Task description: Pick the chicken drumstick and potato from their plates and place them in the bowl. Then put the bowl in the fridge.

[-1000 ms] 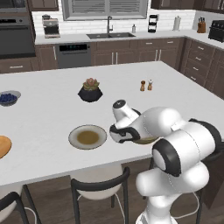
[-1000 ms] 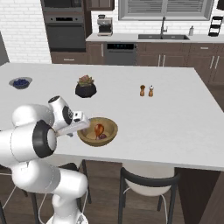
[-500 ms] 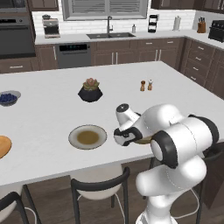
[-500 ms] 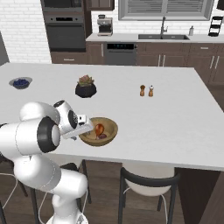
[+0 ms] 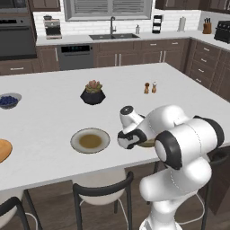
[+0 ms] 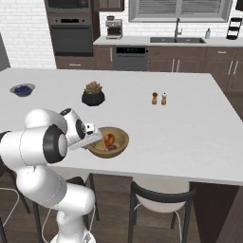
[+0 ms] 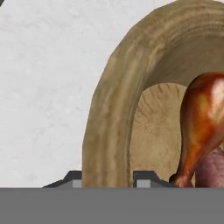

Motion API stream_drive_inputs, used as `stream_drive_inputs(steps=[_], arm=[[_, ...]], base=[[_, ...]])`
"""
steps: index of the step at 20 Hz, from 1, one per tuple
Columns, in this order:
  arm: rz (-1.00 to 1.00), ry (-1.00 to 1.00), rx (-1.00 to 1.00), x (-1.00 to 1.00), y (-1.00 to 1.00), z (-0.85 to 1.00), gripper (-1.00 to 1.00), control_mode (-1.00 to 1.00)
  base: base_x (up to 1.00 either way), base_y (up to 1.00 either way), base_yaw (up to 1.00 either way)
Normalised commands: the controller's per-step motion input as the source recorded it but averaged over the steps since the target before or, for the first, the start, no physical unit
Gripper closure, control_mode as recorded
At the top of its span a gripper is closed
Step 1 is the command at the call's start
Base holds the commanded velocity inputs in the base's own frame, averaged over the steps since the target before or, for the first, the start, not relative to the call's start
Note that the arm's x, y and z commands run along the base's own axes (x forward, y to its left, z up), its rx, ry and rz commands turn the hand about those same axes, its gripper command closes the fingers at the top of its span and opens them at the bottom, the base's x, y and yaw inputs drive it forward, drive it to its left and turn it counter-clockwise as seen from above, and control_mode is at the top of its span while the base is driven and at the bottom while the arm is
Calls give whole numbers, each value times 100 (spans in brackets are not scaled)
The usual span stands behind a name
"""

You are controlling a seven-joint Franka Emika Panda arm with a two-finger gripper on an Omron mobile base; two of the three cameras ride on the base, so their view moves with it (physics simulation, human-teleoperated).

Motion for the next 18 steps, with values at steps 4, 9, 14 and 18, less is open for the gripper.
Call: stream_drive_inputs(steps=[4, 9, 14, 18], arm=[[1, 0, 0, 0, -3, -4, 100, -100], [1, 0, 0, -22, 0, 2, 100, -100], [11, 0, -1, -21, 0, 47, 100, -100], [20, 0, 0, -20, 0, 87, 100, -100]], base=[[0, 0, 0], [0, 0, 0], [0, 0, 0], [0, 0, 0]])
